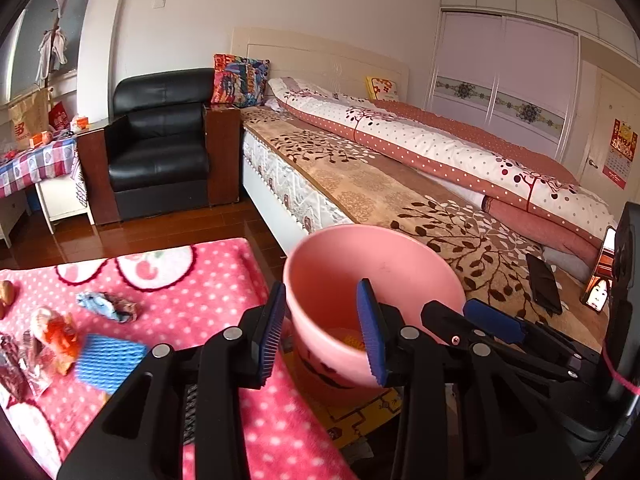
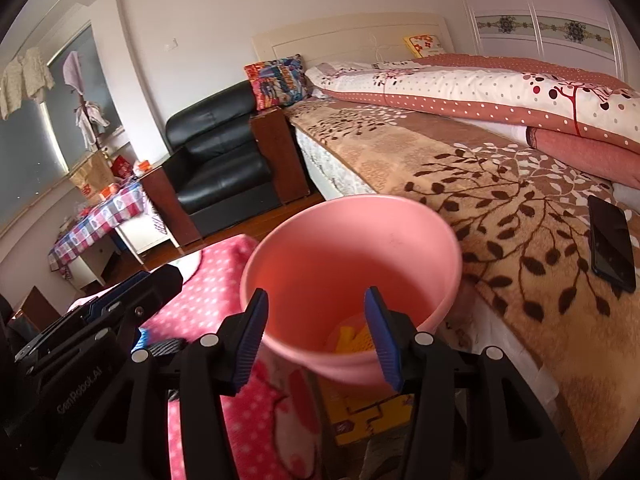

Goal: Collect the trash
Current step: 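Open both tools to release the items into the bucket, then move both open tools back over the remaining table trash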

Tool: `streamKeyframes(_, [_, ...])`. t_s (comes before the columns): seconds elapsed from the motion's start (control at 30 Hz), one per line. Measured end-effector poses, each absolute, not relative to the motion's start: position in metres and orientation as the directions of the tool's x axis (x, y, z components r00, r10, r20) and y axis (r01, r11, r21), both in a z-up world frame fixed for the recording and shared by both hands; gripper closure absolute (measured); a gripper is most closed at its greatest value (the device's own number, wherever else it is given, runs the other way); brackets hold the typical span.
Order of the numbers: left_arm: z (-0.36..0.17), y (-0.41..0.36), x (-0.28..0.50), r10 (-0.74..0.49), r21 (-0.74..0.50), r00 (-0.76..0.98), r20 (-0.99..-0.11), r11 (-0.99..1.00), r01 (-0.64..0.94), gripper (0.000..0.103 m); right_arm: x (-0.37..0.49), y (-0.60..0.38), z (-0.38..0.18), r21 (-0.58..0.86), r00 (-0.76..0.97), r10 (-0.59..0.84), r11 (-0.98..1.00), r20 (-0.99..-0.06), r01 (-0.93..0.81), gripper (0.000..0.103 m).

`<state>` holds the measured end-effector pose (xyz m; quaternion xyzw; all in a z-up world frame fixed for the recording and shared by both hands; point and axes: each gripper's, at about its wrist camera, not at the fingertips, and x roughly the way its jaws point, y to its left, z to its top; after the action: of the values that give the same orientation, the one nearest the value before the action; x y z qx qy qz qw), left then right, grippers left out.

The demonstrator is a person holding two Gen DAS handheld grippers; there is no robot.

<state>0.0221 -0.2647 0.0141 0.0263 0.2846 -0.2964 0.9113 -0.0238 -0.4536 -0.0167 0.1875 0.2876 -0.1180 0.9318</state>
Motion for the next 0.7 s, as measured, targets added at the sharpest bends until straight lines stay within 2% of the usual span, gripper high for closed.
streamKeyframes(0.4, [0.025, -0.192, -0.02, -0.438, -0.07, 0.753, -0.49, 0.881, 0.467, 0.066, -0.058, -0.382, -0.007, 0.305, 0.832, -0.038, 0.92, -0.553, 0.246, 0.05])
streamKeyframes(0.7, [0.013, -0.13, -0.031, -0.348, -0.046, 0.795, -0.497, 0.925, 0.376, 0.066, -0.061, -0.342, -0.008, 0.295, 0.834, 0.002, 0.936, -0.552, 0.194, 0.05])
